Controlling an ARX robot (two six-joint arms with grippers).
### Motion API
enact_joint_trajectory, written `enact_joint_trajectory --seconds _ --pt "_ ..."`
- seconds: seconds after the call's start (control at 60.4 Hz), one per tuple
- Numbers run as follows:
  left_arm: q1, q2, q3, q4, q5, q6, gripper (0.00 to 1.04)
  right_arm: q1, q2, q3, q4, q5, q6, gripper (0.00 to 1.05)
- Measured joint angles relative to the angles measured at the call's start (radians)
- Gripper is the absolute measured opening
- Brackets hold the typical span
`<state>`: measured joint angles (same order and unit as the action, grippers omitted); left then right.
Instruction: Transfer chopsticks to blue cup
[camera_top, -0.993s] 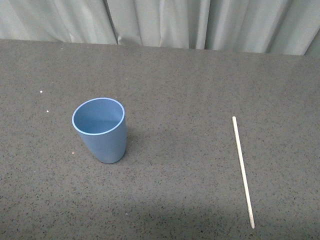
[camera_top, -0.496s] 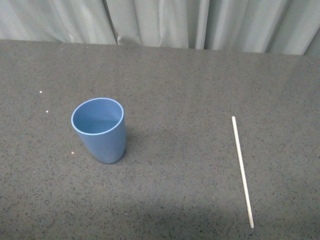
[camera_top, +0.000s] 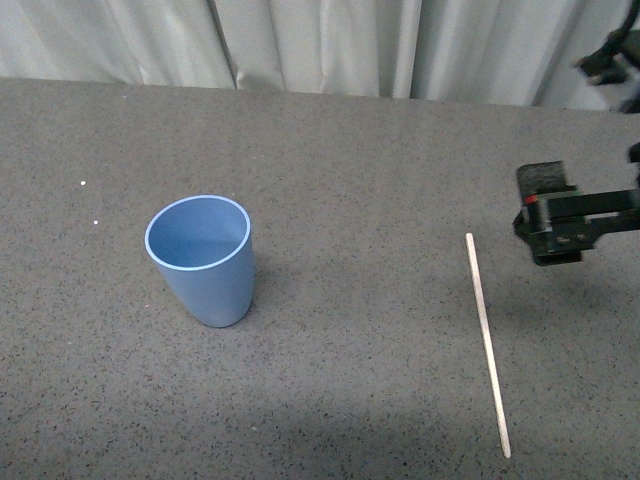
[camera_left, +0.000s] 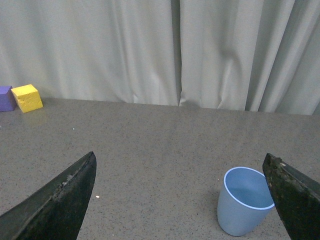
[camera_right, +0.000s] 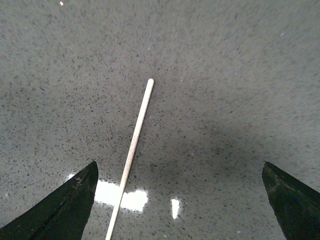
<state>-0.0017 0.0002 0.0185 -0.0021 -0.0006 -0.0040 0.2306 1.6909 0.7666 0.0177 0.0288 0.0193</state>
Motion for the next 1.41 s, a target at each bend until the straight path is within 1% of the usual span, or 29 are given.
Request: enact_joint_trajectory --seconds 0.298,0.546,0.579,0.629,0.678,0.811,0.827,0.86,0.877,0.96,1.075,1.208,1.29,1.406 --pt "0.0 0.0 0.0 0.0 0.0 0.0 0.98 0.063 0.372 0.31 -0.195 -0.012 0.114 0.95" --pt "0.0 0.0 0.0 0.0 0.0 0.0 0.98 0.091 0.509 0.438 -0.288 0.013 0.143 0.95" --pt "0.0 0.0 0.0 0.0 0.0 0.0 0.98 0.093 0.518 0.445 -0.293 0.014 0.147 0.94" --pt "0.0 0.0 0.0 0.0 0.0 0.0 0.98 0.094 0.528 0.454 -0.301 0.013 0.153 0.85" --pt "0.0 0.0 0.0 0.0 0.0 0.0 0.98 0.096 0.536 0.466 -0.306 0.013 0.159 0.75" --pt "0.0 0.0 0.0 0.0 0.0 0.0 0.98 0.1 0.542 0.476 -0.311 0.015 0.169 0.57" --pt "0.0 0.0 0.0 0.0 0.0 0.0 0.98 0.101 0.543 0.476 -0.312 0.015 0.17 0.54" --pt "0.0 0.0 0.0 0.0 0.0 0.0 0.98 0.101 0.543 0.478 -0.313 0.015 0.172 0.5" --pt "0.0 0.0 0.0 0.0 0.0 0.0 0.98 0.101 0.544 0.478 -0.314 0.016 0.175 0.47" --pt "0.0 0.0 0.0 0.0 0.0 0.0 0.98 0.101 0.544 0.478 -0.315 0.019 0.181 0.36" --pt "0.0 0.0 0.0 0.0 0.0 0.0 0.98 0.1 0.544 0.478 -0.316 0.023 0.192 0.18" --pt "0.0 0.0 0.0 0.0 0.0 0.0 0.98 0.094 0.54 0.468 -0.302 0.023 0.198 0.02" --pt "0.0 0.0 0.0 0.0 0.0 0.0 0.98 0.091 0.53 0.449 -0.274 0.023 0.199 0.01" --pt "0.0 0.0 0.0 0.0 0.0 0.0 0.98 0.091 0.495 0.374 -0.137 0.012 0.194 0.01"
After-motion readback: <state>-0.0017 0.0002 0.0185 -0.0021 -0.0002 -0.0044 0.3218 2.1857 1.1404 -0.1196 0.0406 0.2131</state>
